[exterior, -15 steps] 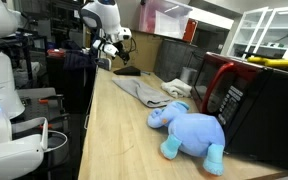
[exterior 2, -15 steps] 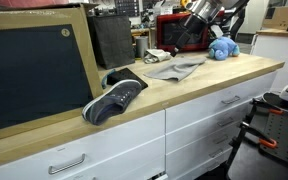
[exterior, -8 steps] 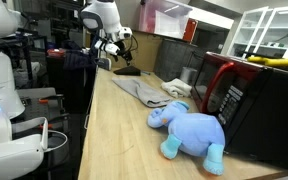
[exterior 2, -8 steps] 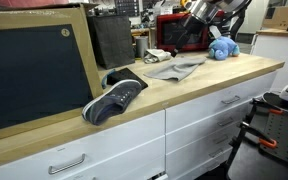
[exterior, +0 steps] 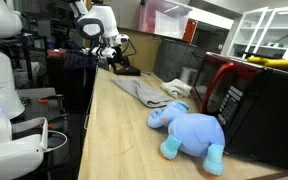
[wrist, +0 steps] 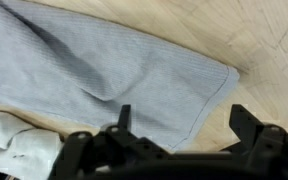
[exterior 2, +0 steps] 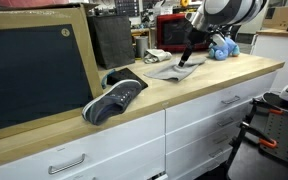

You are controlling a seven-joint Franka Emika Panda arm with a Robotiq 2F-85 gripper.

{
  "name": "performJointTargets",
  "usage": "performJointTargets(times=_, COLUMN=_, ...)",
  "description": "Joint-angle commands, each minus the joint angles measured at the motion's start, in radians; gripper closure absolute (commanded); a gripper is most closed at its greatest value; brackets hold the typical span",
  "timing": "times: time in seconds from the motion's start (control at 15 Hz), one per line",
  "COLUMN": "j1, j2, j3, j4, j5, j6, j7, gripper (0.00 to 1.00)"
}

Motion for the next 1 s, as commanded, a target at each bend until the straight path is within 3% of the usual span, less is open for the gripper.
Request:
performJointTargets(times=0.0, j1=-0.079, j2=-0.073, j3=0.051, j4=0.012, j5=-0.174, j6=-0.084, j7=0.145, gripper=0.00)
performJointTargets(times=0.33, j1=-0.126, j2=-0.085, j3=0.159, j4=0.064, j5=-0.353, j6=-0.227, j7=0.380, gripper=0.00)
performJointTargets(times=0.93, j1=-0.281, j2=-0.019, j3=0.347, j4=0.118, j5=-0.726, j6=-0.248, j7=0.777, gripper=0.00)
